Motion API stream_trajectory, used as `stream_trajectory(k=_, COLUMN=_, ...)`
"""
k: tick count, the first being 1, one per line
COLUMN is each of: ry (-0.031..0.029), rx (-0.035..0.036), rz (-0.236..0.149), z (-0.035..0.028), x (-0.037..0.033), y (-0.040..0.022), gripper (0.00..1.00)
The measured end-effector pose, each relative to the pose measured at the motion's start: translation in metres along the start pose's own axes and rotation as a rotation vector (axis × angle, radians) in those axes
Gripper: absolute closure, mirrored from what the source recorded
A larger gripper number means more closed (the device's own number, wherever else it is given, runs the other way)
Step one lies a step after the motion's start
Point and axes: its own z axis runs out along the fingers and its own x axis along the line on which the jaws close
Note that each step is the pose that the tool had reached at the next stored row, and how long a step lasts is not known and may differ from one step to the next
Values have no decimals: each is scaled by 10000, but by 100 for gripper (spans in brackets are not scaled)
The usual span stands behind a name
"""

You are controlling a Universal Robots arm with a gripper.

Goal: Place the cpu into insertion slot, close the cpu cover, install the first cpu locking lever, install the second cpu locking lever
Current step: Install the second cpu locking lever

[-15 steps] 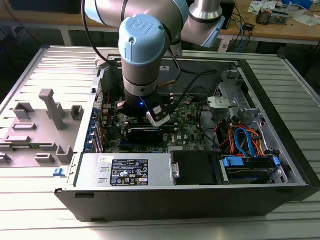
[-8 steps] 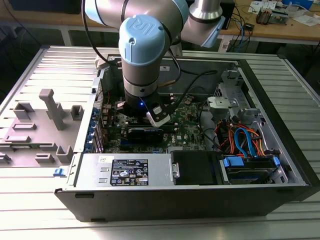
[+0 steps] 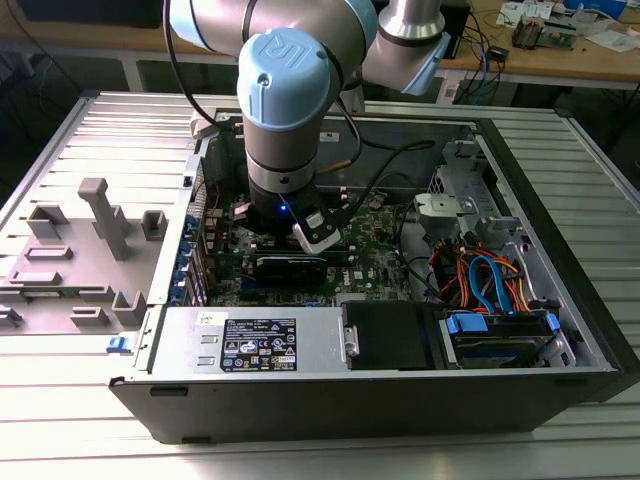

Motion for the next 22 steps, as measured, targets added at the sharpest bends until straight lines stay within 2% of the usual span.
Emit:
stream_trajectory(k=4, ry=-1, rx=-2, rz=0, z=0, x=0, y=0, gripper=89)
stream_trajectory(k=8, ry=2, rx=-46, rz=1, z=-17, x=1, y=3, gripper=89)
stream_trajectory(k=17, ry=-11, rx=-139, rz=-2, z=-10, x=0, y=2, gripper=89)
stream_trajectory(k=22, ry=-27, rx=-311, rz=-5, z=-4, x=1, y=1, gripper=89)
